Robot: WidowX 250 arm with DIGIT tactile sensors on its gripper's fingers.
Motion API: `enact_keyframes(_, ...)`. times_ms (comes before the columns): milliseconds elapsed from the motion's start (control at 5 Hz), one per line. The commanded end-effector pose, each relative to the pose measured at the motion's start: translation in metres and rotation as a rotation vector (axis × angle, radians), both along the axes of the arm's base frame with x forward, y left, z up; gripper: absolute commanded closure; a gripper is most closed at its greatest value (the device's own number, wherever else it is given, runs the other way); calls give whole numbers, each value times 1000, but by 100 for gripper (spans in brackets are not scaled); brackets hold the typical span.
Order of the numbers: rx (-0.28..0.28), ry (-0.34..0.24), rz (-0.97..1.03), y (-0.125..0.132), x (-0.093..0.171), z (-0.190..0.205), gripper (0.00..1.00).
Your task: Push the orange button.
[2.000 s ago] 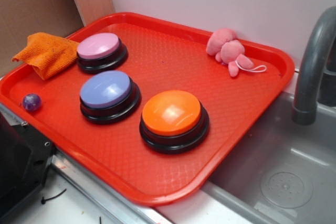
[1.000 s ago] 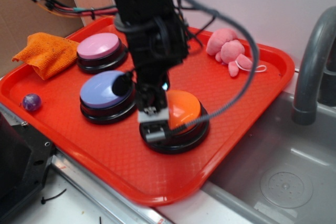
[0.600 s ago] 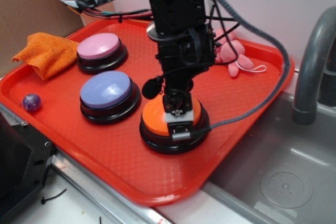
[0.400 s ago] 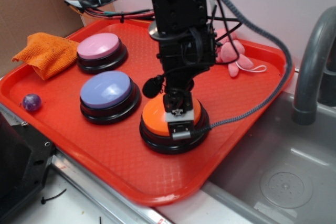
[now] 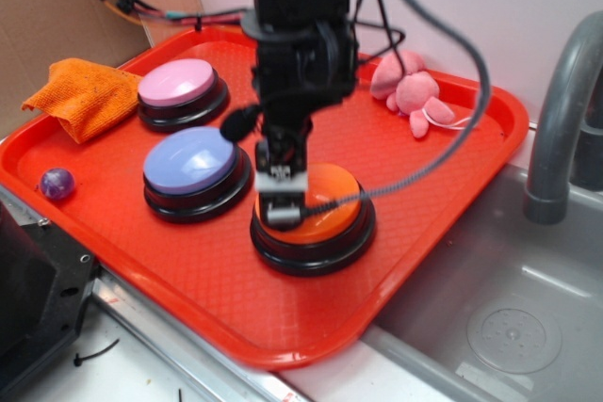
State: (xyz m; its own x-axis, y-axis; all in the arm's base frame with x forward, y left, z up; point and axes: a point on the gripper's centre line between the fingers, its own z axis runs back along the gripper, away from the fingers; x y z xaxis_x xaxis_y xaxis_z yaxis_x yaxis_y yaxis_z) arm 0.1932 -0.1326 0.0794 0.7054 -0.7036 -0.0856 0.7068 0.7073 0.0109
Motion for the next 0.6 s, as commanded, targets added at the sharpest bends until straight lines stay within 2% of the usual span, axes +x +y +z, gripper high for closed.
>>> enact_keyframes(0,-67,-69,43,-1,-10,38,0)
enact_keyframes(400,-80,-99,89,4,-18,52,0)
